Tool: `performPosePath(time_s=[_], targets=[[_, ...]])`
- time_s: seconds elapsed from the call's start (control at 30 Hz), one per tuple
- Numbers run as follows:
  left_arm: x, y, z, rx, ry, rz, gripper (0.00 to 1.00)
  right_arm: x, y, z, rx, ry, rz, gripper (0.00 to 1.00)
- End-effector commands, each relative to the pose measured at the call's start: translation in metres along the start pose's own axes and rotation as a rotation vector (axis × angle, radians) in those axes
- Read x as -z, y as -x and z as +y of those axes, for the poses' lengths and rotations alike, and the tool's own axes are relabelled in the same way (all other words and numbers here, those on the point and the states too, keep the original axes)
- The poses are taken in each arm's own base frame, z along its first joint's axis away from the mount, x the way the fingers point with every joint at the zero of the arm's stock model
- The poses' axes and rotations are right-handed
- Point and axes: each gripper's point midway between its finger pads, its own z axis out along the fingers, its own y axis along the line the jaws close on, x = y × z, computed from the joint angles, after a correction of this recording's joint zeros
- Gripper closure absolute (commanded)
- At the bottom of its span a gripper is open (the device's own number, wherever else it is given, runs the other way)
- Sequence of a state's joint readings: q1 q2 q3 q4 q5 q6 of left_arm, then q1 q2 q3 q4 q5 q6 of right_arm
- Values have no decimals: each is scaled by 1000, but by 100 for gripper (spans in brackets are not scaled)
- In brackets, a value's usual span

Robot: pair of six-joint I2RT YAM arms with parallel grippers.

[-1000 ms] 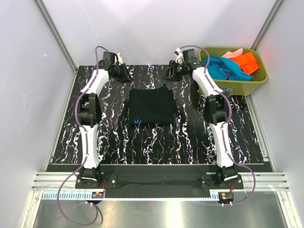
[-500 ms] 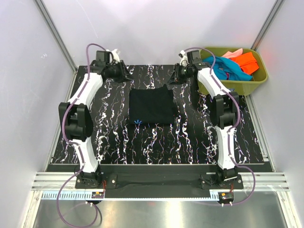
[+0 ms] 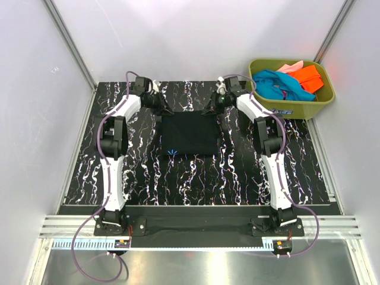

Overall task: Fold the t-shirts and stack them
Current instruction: Fold the tshirt

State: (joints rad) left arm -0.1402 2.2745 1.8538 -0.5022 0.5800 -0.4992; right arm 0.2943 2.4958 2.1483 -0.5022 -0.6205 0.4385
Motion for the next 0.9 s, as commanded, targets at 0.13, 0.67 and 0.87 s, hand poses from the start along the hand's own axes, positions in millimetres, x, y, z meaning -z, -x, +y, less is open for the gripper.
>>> performPosePath(time_s=[0.13, 0.67, 0.87], targets=[[-15, 43, 27, 0, -13, -47, 78, -1, 38, -60, -60, -34, -83, 77], [103, 74, -17, -196, 134, -249, 58, 53, 58, -9, 14, -57, -91, 52], [116, 26, -12, -167, 142, -174, 58, 111, 48, 45, 22, -75, -91, 37]])
